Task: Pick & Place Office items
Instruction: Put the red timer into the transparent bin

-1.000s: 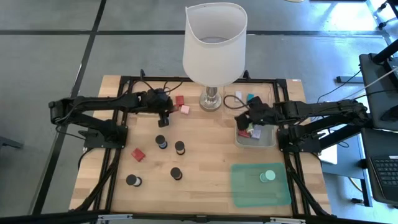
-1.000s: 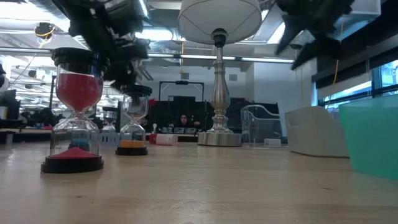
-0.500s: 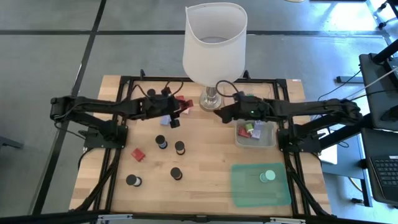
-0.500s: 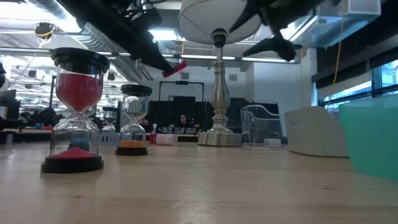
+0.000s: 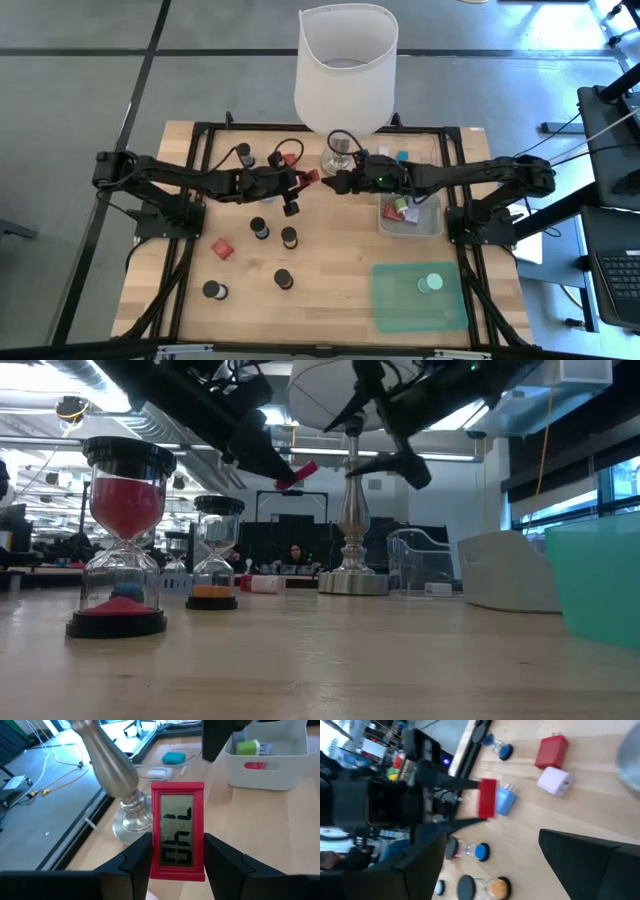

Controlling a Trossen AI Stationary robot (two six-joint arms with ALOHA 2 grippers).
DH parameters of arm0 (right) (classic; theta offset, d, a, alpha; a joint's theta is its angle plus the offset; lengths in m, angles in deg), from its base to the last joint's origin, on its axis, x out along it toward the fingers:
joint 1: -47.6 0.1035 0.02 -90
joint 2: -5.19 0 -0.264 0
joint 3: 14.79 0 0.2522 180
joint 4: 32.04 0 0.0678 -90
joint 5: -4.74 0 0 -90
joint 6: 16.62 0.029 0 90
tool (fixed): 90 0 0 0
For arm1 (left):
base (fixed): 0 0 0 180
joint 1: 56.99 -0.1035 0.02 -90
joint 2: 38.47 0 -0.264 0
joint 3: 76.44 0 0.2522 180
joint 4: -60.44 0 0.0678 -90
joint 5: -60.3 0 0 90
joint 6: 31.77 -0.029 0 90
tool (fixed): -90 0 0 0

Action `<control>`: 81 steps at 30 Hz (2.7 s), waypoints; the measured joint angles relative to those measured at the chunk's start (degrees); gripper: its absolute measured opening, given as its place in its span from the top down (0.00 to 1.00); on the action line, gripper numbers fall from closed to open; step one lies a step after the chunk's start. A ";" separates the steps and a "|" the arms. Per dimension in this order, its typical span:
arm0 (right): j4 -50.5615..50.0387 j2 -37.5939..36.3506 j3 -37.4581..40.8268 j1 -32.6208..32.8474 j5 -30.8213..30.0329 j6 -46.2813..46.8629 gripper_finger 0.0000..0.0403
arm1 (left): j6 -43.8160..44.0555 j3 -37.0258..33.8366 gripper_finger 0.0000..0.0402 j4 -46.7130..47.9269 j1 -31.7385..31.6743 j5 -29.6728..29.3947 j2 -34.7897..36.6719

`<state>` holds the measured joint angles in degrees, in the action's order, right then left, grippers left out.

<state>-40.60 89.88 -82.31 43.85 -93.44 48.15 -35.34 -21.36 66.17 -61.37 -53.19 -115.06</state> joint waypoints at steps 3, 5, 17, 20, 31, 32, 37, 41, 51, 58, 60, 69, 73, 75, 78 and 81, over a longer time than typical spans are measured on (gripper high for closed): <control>3.07 2.09 0.02 0.04 0.11 0.87 0.19 | -0.03 0.00 0.62 -3.77 -0.04 0.44 -1.99; 4.07 2.78 0.02 0.04 0.09 0.88 0.20 | -0.07 0.00 0.62 -5.04 -0.04 0.47 -3.23; 4.14 3.18 0.00 0.00 -4.80 1.07 0.21 | -0.68 0.00 0.62 -13.79 -0.22 3.78 -7.07; 4.17 3.20 0.00 -0.02 -4.92 1.29 0.21 | -1.90 0.00 0.62 -14.76 -0.55 4.24 -7.49; 3.36 3.18 0.00 -0.02 -5.91 1.46 0.27 | -5.28 0.00 0.62 -16.93 -0.63 5.12 -7.79; 3.38 3.18 0.00 -0.02 -5.89 1.46 0.29 | -5.62 0.00 0.62 -16.89 -0.61 5.12 -7.79; 3.34 3.20 0.00 -0.02 -5.76 1.46 0.40 | -5.75 0.00 0.62 -17.14 -0.61 5.12 -7.79; 3.32 3.19 0.00 -0.02 -5.56 1.46 0.49 | -5.82 0.00 0.62 -17.22 -0.59 5.12 -7.79; 3.31 3.18 0.00 -0.01 -4.20 1.46 0.71 | -6.88 0.00 0.62 -17.56 -0.59 5.12 -7.79; 2.42 3.20 0.00 -0.07 -3.60 1.70 0.83 | -9.86 0.00 0.61 -17.54 -0.63 5.82 -7.77; 1.81 3.19 0.00 -0.07 -3.49 2.16 0.83 | -9.84 0.00 0.59 -17.60 -0.26 5.89 -7.77; -2.45 1.66 -0.02 -2.63 -2.37 0.11 0.82 | -5.31 0.00 0.49 -17.75 0.70 6.99 -6.81; -10.80 -2.02 -0.02 -5.09 -1.69 -2.43 0.83 | -1.78 -0.02 0.47 -15.39 0.66 4.27 -5.08; -14.84 -4.40 -0.02 -6.31 -1.72 -3.58 0.82 | -0.74 0.00 0.47 -13.46 0.66 4.05 -3.90; -21.78 -8.73 -0.02 -7.65 -2.70 -5.38 0.81 | 1.24 0.00 0.47 -9.19 0.66 3.79 -2.11; -30.29 -13.66 -0.04 -8.79 -5.75 -6.64 0.81 | 4.19 0.00 0.47 -4.57 0.64 2.49 -0.28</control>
<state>-70.90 76.22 -82.35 35.06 -99.18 41.51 -31.15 -21.36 61.60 -60.73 -50.71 -115.34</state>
